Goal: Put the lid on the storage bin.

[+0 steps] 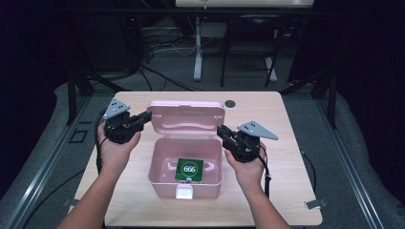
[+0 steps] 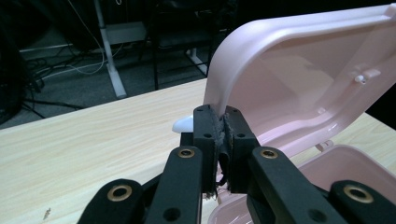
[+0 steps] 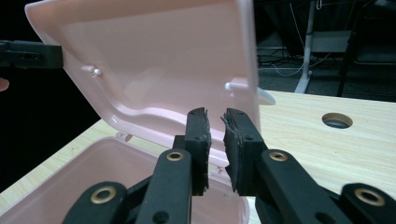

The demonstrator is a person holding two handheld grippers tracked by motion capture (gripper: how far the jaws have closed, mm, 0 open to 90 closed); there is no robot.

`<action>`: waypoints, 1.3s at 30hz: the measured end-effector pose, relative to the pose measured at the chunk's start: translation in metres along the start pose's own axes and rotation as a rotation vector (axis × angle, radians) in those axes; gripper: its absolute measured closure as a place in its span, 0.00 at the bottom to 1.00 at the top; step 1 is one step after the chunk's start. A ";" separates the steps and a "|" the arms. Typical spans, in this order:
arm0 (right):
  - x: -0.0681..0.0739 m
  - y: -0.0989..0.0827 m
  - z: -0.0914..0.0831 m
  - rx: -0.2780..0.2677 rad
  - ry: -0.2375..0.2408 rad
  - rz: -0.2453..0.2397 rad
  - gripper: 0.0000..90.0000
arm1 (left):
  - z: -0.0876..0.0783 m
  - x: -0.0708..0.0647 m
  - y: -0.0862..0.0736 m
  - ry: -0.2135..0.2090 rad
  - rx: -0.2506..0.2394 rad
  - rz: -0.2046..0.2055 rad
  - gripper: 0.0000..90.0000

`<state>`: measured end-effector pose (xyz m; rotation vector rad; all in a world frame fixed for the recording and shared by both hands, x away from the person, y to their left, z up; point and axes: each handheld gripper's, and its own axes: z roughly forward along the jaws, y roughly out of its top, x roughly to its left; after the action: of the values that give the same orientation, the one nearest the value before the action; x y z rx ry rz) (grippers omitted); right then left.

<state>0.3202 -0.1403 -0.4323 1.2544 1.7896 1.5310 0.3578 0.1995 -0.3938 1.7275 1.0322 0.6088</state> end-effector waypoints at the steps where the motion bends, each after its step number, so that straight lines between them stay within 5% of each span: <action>1: 0.000 0.000 0.000 0.000 0.000 0.000 0.88 | 0.000 0.000 0.000 0.000 0.000 0.000 0.96; 24: -0.034 0.007 -0.025 -0.053 -0.063 0.085 0.79 | -0.016 -0.008 -0.011 -0.025 -0.005 0.029 0.95; 31: -0.037 0.007 -0.028 -0.055 -0.065 0.090 0.78 | -0.023 -0.008 -0.012 -0.055 -0.016 0.008 0.93; 39: -0.040 0.006 -0.027 -0.053 -0.063 0.093 0.77 | -0.030 -0.010 -0.011 -0.072 0.003 0.030 0.90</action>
<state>0.3190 -0.1883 -0.4274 1.3622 1.6617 1.5601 0.3252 0.2074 -0.3920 1.7572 0.9590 0.5601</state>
